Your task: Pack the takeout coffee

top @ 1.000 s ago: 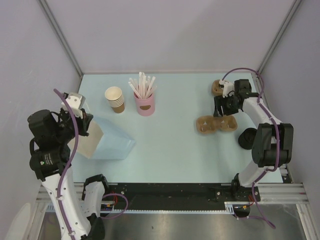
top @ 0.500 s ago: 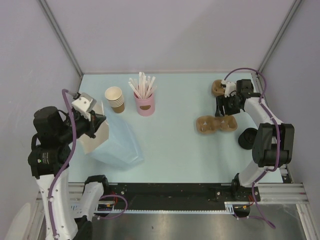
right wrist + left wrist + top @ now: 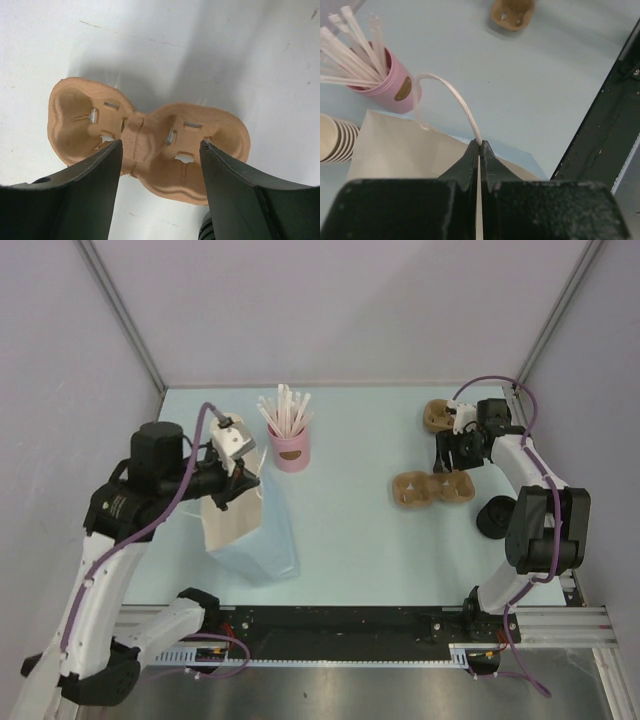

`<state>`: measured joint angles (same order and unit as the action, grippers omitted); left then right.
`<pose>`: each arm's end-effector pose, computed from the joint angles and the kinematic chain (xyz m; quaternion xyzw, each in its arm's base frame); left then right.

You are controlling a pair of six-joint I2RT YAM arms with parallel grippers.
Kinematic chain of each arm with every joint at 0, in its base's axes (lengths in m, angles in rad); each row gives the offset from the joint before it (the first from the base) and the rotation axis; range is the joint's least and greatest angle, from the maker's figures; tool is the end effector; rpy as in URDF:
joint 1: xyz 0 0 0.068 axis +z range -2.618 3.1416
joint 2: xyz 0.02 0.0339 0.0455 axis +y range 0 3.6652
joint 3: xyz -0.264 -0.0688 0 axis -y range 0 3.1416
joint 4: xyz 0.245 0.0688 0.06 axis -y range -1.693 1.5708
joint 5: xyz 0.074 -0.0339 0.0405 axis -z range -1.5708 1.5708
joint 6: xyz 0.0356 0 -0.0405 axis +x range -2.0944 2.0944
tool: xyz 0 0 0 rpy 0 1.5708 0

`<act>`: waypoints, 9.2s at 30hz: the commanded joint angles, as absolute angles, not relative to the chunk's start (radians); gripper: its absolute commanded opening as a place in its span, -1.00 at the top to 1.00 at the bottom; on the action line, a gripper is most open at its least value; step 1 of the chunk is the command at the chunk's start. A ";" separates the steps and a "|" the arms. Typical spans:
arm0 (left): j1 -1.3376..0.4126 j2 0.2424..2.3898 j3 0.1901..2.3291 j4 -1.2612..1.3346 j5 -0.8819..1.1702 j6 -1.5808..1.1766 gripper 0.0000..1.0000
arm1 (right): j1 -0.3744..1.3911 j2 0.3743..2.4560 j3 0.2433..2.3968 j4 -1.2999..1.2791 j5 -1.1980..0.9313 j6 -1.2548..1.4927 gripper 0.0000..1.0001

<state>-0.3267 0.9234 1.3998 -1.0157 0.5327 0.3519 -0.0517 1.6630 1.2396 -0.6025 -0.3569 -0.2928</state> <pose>0.1275 -0.0623 0.4360 0.4017 0.7482 -0.2230 0.4786 0.3481 -0.0056 0.2386 -0.1614 0.9352 0.1230 0.2902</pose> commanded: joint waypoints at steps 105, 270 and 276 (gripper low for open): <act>-0.178 0.601 1.252 -0.847 0.290 0.285 -0.99 | 0.135 1.715 1.255 -0.690 0.017 -0.203 -0.37; 0.262 0.525 1.103 -0.764 0.759 0.213 -0.99 | 1.356 1.532 1.638 -0.824 0.428 -0.876 0.66; 0.262 0.607 1.184 -0.805 0.821 0.224 -0.99 | 1.298 1.584 1.749 -0.974 0.292 -0.784 0.64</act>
<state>0.2493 0.5522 1.1103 -0.7963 0.7502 0.2253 1.3376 1.5558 1.6356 -0.8642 0.3832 -0.8665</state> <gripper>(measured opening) 0.994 0.445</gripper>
